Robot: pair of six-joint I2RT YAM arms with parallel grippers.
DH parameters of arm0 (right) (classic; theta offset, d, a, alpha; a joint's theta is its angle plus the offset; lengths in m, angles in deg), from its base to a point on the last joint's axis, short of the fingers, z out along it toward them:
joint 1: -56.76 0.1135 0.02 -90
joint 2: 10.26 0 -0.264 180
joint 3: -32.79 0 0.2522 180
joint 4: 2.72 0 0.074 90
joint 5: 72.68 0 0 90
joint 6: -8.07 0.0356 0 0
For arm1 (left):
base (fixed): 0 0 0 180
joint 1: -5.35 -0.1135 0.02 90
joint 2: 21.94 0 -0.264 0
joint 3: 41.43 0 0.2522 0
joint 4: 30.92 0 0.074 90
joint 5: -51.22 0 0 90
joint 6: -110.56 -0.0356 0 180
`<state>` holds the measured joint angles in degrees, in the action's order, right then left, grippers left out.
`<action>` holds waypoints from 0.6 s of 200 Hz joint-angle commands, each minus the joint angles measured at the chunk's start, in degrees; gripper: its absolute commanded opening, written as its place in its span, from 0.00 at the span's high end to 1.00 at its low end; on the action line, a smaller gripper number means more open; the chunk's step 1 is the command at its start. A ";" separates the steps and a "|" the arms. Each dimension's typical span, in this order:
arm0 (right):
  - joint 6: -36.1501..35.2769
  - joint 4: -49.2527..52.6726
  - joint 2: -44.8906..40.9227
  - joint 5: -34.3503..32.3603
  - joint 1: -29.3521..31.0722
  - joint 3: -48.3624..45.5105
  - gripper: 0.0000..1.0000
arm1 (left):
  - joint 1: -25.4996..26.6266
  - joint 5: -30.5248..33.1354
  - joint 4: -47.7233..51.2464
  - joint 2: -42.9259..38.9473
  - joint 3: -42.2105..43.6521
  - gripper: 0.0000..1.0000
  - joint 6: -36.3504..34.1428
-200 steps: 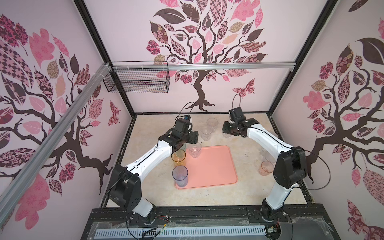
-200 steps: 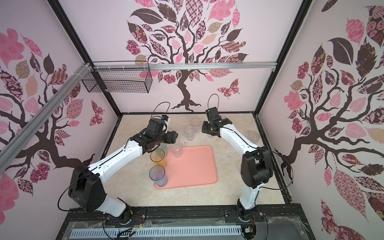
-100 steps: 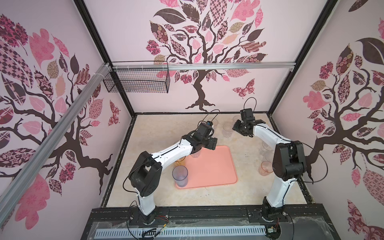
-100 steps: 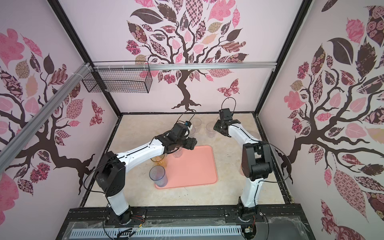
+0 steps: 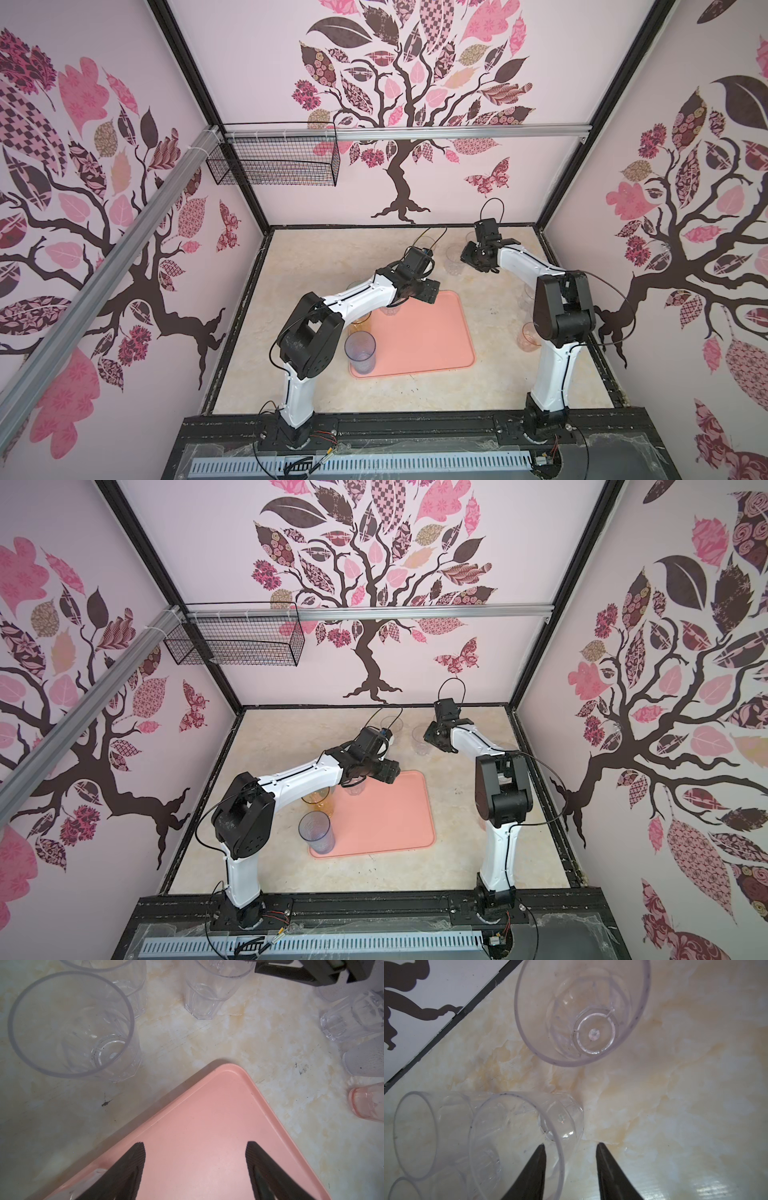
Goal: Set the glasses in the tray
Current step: 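Open right gripper and grip another clear cup's rim while left arm moves over tray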
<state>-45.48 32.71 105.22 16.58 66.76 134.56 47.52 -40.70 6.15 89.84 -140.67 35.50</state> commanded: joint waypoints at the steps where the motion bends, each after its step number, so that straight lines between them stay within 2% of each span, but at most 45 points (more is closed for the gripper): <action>1: 0.39 0.20 1.33 0.28 0.26 0.53 0.64 | 0.46 -0.90 0.50 0.69 -0.92 0.19 -0.84; 56: 0.12 1.04 -0.89 0.34 0.33 0.10 0.89 | 0.71 -1.05 2.67 -2.10 -1.41 0.19 -1.81; 82: -0.48 2.26 -3.81 -0.37 0.37 -0.39 0.95 | 0.67 0.22 3.64 -6.60 -0.76 0.19 -3.03; 120: -1.25 3.73 -10.60 -0.85 1.37 -2.73 0.97 | 0.68 4.59 3.45 -15.42 4.28 0.19 -4.79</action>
<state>-45.74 34.46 102.60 16.85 66.92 132.49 47.90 -39.76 9.96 81.21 -139.84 32.72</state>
